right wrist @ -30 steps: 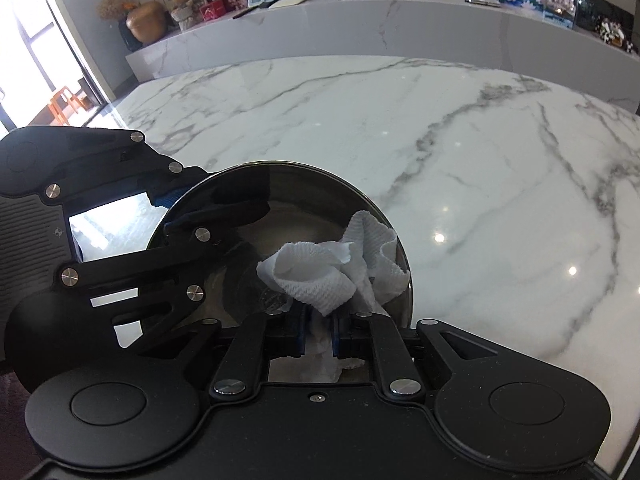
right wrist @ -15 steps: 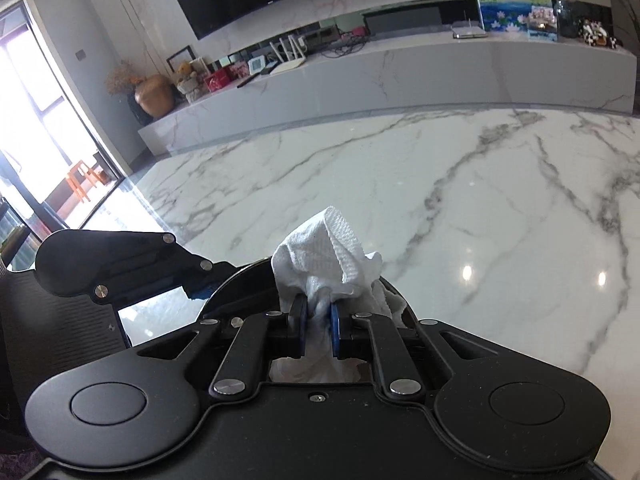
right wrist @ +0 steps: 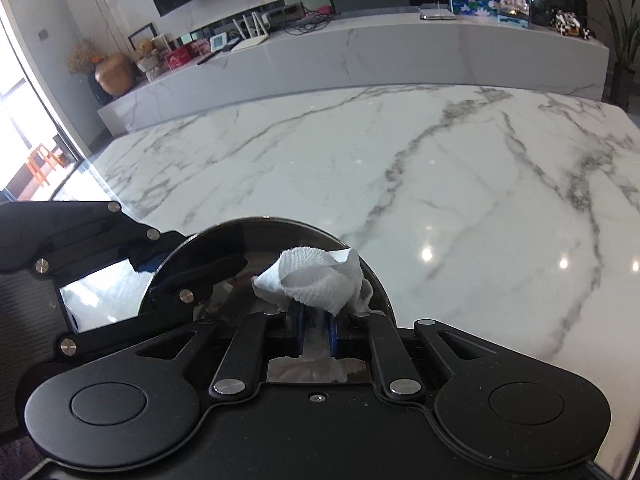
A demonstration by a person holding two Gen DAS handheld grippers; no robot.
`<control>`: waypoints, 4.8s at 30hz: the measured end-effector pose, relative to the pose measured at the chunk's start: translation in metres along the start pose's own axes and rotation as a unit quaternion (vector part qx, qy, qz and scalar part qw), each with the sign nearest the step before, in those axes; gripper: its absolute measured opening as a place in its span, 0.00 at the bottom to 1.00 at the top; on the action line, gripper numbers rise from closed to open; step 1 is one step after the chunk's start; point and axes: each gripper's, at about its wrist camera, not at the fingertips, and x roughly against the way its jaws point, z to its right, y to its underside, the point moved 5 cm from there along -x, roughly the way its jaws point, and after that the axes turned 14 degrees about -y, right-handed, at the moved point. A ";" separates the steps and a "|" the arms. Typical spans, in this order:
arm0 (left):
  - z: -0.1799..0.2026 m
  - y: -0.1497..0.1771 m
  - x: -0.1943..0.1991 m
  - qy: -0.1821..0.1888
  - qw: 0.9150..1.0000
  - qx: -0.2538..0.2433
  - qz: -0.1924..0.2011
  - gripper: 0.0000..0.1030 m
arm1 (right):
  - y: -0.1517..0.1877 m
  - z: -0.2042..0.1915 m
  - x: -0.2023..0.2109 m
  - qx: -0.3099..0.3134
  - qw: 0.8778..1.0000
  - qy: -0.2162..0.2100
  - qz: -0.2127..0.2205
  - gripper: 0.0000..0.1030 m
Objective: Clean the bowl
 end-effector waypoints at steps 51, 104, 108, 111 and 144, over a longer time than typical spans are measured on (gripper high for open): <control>0.012 -0.002 0.006 -0.008 1.000 -0.005 0.006 0.12 | -0.003 0.002 -0.005 -0.042 0.998 -0.050 0.008 0.15; 0.005 0.006 -0.002 -0.012 0.999 0.020 -0.050 0.18 | 0.010 -0.010 -0.001 0.023 0.998 0.005 -0.052 0.10; 0.000 0.009 -0.002 0.005 0.996 0.043 -0.072 0.22 | 0.010 -0.008 -0.002 0.014 0.999 0.005 -0.044 0.08; -0.001 0.011 0.001 0.009 0.996 0.047 -0.080 0.24 | 0.009 -0.009 -0.004 0.017 0.999 0.006 -0.040 0.08; 0.006 0.009 0.006 0.015 0.998 0.021 -0.058 0.15 | -0.011 -0.019 -0.013 0.055 0.998 -0.033 0.002 0.13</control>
